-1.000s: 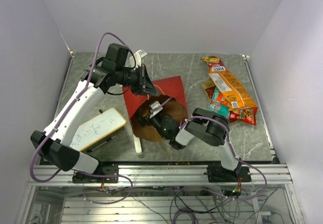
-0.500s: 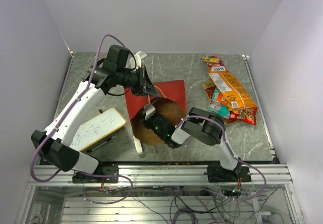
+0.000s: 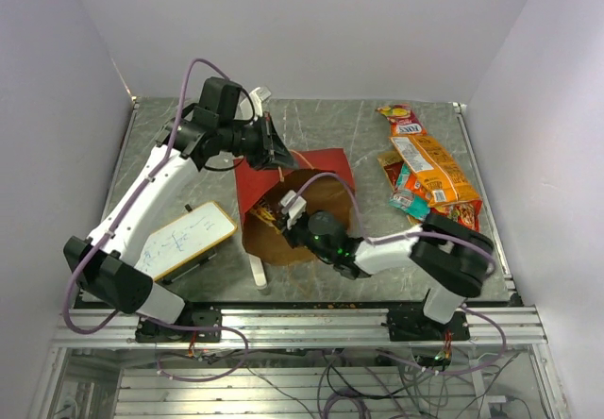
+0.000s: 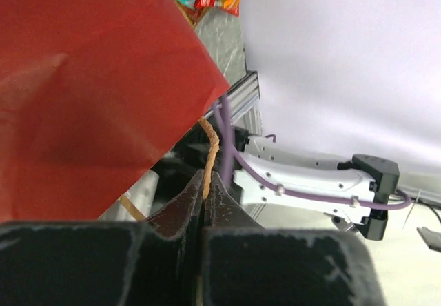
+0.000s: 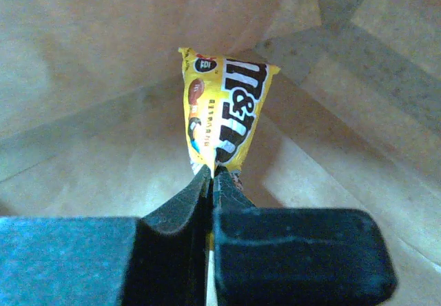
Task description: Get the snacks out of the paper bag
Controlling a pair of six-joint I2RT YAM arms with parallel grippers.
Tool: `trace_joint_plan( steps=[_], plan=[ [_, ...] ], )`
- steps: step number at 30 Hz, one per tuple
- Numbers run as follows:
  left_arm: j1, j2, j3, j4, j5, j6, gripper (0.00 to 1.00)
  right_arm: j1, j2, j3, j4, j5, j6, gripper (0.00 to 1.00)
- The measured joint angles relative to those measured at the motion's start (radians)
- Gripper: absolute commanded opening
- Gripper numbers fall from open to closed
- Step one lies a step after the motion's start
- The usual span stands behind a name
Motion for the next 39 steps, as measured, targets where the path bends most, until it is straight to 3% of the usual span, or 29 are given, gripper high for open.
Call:
trace_joint_plan(
  steps=[7, 14, 20, 23, 27, 34, 39],
  plan=[
    [0.024, 0.058, 0.003, 0.161, 0.002, -0.112, 0.07, 0.016, -0.351, -0.084, -0.327, -0.011, -0.027, 0.0],
    [0.008, 0.064, -0.062, 0.505, 0.024, -0.356, 0.07, 0.016, -0.708, -0.021, -0.707, 0.069, -0.098, 0.0],
    [-0.064, 0.106, -0.087, 0.754, 0.023, -0.567, 0.07, 0.016, -0.887, 0.068, -0.873, 0.096, -0.183, 0.0],
    [-0.072, 0.131, -0.08, 0.801, 0.028, -0.611, 0.07, 0.016, -0.916, 0.118, -0.916, 0.111, -0.245, 0.0],
    [0.025, 0.166, -0.06, 0.82, 0.046, -0.616, 0.07, 0.016, -0.897, 0.202, -0.941, 0.144, -0.315, 0.0],
    [0.256, 0.202, 0.002, 0.608, 0.049, -0.429, 0.07, 0.016, -0.829, 0.372, -0.92, 0.254, -0.332, 0.0],
    [0.296, 0.198, -0.033, 0.504, 0.05, -0.342, 0.07, 0.01, -0.8, 0.439, -0.85, 0.387, -0.334, 0.0]
  ],
)
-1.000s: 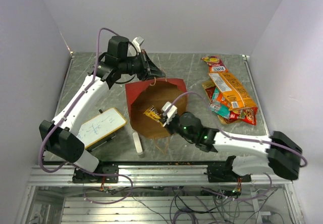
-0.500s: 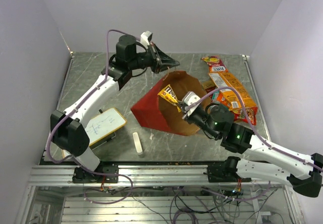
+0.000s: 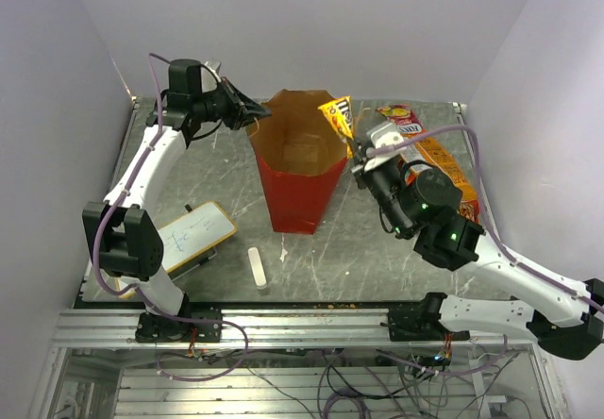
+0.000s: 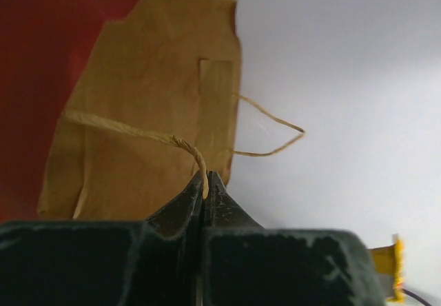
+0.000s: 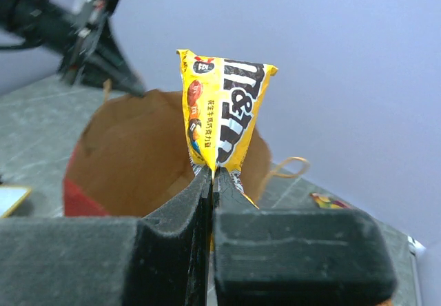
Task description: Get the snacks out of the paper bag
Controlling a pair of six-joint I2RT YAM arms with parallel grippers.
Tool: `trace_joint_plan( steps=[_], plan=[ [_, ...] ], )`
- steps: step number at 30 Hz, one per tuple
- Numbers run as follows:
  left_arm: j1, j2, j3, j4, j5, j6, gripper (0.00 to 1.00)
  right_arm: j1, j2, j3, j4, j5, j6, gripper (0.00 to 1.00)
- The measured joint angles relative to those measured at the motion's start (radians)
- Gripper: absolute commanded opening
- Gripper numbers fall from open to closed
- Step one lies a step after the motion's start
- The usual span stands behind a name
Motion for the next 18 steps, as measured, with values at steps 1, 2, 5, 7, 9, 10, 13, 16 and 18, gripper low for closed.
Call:
trace_joint_plan(
  steps=[1, 2, 5, 7, 9, 10, 13, 16, 18],
  plan=[
    [0.002, 0.0, -0.005, -0.023, 0.0, 0.016, 0.07, -0.007, 0.014, 0.017, 0.006, 0.021, -0.002, 0.0],
    [0.003, 0.0, -0.007, -0.054, -0.001, 0.036, 0.07, -0.025, 0.039, 0.045, 0.011, 0.043, -0.005, 0.0],
    [0.006, -0.005, -0.007, -0.123, -0.007, 0.087, 0.12, -0.125, 0.112, 0.123, -0.012, 0.035, 0.007, 0.0],
    [0.009, -0.013, -0.007, -0.17, -0.016, 0.119, 0.23, -0.249, 0.187, 0.211, -0.065, 0.008, 0.046, 0.0],
    [0.015, -0.023, -0.007, -0.208, -0.023, 0.148, 0.37, -0.368, 0.261, 0.298, -0.116, -0.019, 0.092, 0.0],
    [0.018, -0.027, -0.007, -0.22, -0.026, 0.157, 0.44, -0.43, 0.3, 0.343, -0.151, -0.036, 0.119, 0.0],
    [0.025, -0.042, -0.004, -0.254, -0.035, 0.187, 0.76, -0.578, 0.396, 0.449, -0.245, -0.064, 0.203, 0.0],
    [0.025, -0.06, 0.014, -0.302, -0.057, 0.217, 0.92, -0.716, 0.46, 0.494, -0.344, -0.107, 0.306, 0.0],
    [0.026, -0.075, 0.029, -0.331, -0.073, 0.239, 0.95, -0.805, 0.48, 0.479, -0.411, -0.144, 0.372, 0.0]
  ],
)
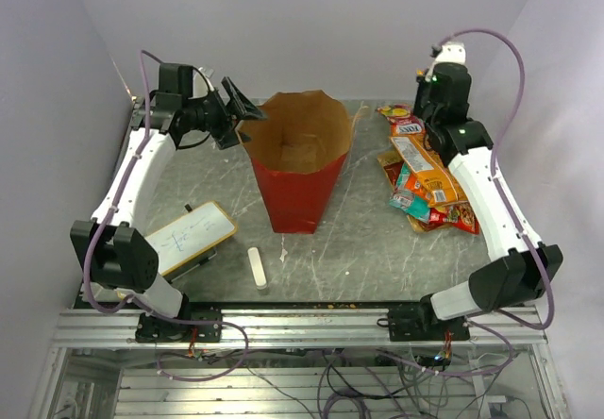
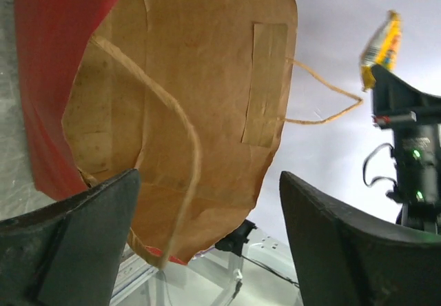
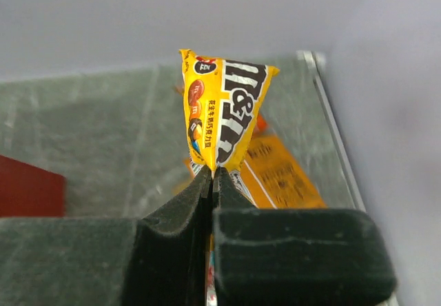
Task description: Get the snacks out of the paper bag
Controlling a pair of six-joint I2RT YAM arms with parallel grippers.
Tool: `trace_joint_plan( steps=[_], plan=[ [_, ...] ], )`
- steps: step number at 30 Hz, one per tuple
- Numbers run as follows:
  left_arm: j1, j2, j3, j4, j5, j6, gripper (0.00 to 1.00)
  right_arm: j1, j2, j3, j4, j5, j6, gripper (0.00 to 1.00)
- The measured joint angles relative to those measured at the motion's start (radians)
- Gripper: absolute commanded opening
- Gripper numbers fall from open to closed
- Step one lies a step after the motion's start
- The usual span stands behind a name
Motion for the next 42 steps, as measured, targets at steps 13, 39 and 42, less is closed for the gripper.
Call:
trace_joint_plan(
  steps=[13, 39, 42],
  plan=[
    [0.011, -0.09, 0.056, -0.185, -0.092, 0.133, 1.0, -0.286, 0.097, -0.33, -0.146, -0.179, 0.188, 0.0],
    [0.021, -0.074, 0.235, -0.398, -0.484, 0.188, 0.99, -0.286, 0.138, -0.407, -0.049, -0.251, 0.149, 0.0],
    [0.027, -0.099, 0.226, -0.405, -0.504, 0.194, 0.99, -0.286, 0.138, -0.422, -0.032, -0.252, 0.146, 0.0]
  ],
)
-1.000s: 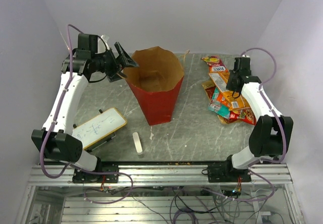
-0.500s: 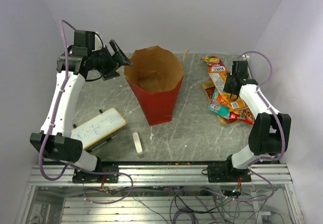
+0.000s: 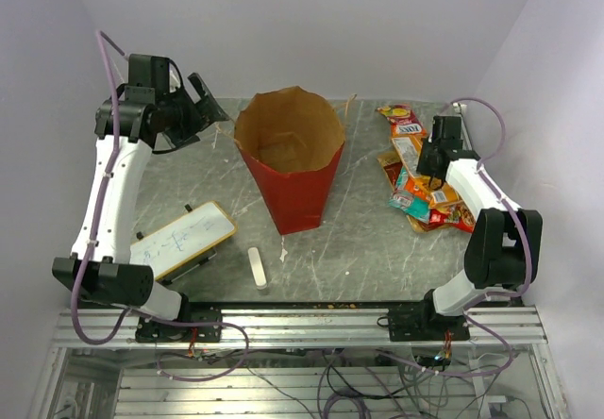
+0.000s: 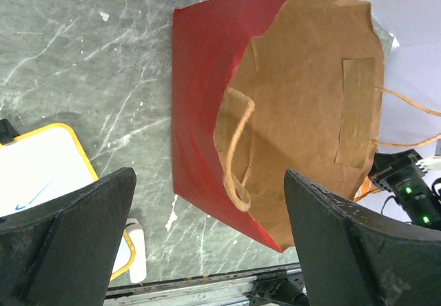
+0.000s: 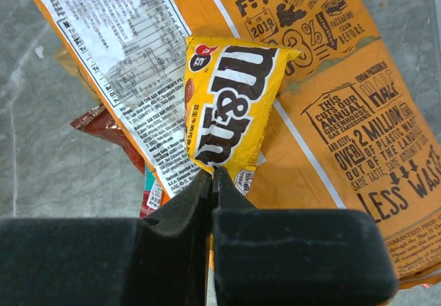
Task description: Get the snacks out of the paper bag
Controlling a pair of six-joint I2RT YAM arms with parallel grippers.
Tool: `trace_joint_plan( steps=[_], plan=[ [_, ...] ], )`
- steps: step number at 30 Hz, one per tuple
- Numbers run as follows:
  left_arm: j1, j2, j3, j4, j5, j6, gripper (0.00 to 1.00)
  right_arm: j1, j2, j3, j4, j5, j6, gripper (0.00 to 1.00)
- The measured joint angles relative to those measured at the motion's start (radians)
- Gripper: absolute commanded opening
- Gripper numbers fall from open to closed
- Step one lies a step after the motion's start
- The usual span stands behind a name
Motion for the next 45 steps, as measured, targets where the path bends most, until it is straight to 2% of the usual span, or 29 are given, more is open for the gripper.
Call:
trace_joint_plan(
  steps=[5, 11, 16, 20, 23, 29, 34, 35, 36, 37, 38, 43, 45],
  plan=[
    [0.002, -0.07, -0.006, 0.006, 0.002, 0.002, 1.0, 0.0, 0.0, -0.04, 0.011, -0.027, -0.001, 0.02],
    [0.002, -0.086, 0.057, 0.012, 0.014, 0.005, 1.0, 0.0, -0.005, -0.068, 0.029, -0.131, 0.04, 0.06],
    [0.002, -0.087, 0.057, 0.013, 0.032, 0.005, 1.0, 0.002, -0.005, -0.08, 0.035, -0.157, 0.063, 0.2],
    [0.002, -0.087, 0.057, 0.011, 0.039, 0.006, 0.99, 0.002, 0.002, -0.07, 0.023, -0.164, 0.056, 0.38],
    [0.002, -0.087, 0.057, 0.009, 0.042, 0.01, 0.99, 0.002, -0.008, -0.06, 0.01, -0.167, 0.049, 0.46],
    [0.003, -0.087, 0.057, 0.008, 0.068, 0.01, 0.99, 0.003, -0.056, -0.055, -0.017, -0.159, 0.03, 0.54],
    [0.003, -0.087, 0.057, 0.009, 0.093, 0.009, 0.99, 0.003, -0.077, -0.045, -0.047, -0.156, 0.013, 0.66],
    [0.003, -0.088, 0.057, 0.01, 0.098, 0.009, 0.99, 0.003, -0.087, -0.044, -0.055, -0.156, 0.011, 0.71],
    [0.003, -0.089, 0.057, 0.01, 0.1, 0.009, 0.99, 0.003, -0.096, -0.042, -0.065, -0.156, 0.01, 0.81],
    [0.003, -0.091, 0.057, 0.01, 0.106, 0.009, 0.99, 0.004, -0.108, -0.035, -0.079, -0.159, 0.008, 0.96],
    [0.003, -0.092, 0.057, 0.01, 0.108, 0.01, 0.99, 0.005, -0.117, -0.026, -0.09, -0.167, 0.01, 1.0],
    [0.003, -0.099, 0.057, 0.013, 0.127, 0.014, 0.98, 0.02, -0.201, 0.056, -0.132, -0.262, 0.066, 1.0],
    [0.003, -0.108, 0.057, 0.02, 0.127, 0.025, 0.98, 0.025, -0.243, 0.144, -0.165, -0.338, 0.131, 1.0]
  ],
)
